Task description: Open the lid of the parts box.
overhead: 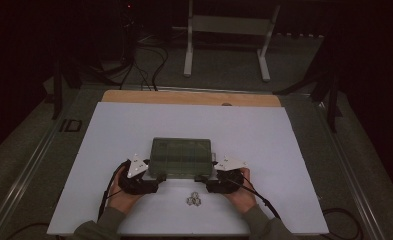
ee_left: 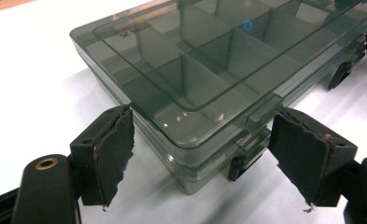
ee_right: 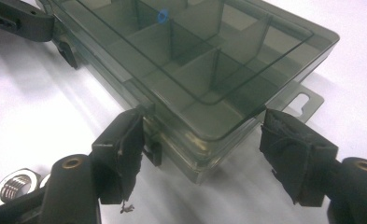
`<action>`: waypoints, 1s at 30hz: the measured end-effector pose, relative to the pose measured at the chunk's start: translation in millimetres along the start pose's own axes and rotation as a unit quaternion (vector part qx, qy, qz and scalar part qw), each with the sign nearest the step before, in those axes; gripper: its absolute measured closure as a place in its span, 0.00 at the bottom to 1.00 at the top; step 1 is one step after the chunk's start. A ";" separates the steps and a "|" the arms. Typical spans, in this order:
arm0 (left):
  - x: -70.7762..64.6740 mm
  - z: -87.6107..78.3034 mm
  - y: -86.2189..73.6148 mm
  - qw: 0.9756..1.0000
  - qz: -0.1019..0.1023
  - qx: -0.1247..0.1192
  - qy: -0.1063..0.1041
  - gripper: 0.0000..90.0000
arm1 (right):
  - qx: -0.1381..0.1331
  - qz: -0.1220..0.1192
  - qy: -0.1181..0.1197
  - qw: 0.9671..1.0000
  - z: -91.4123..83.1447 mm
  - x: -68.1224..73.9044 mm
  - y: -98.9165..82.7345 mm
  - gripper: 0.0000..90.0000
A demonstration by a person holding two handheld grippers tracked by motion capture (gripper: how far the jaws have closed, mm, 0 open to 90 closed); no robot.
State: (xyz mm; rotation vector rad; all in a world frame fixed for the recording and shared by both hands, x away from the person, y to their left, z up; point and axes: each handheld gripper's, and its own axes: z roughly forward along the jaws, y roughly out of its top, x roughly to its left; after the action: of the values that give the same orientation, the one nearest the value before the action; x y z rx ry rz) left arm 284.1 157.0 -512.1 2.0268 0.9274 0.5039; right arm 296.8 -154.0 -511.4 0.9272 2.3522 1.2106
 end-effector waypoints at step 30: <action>1.5 -13.6 16.0 0.998 -0.011 -0.034 0.047 0.43 | -0.025 -0.013 -0.037 0.999 -12.5 -5.5 22.6 0.47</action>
State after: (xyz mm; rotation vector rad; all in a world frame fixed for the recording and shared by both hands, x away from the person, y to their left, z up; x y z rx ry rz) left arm 283.4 159.2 -491.1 1.9429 0.9755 0.6154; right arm 302.9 -155.5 -485.7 0.9072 2.2588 1.1979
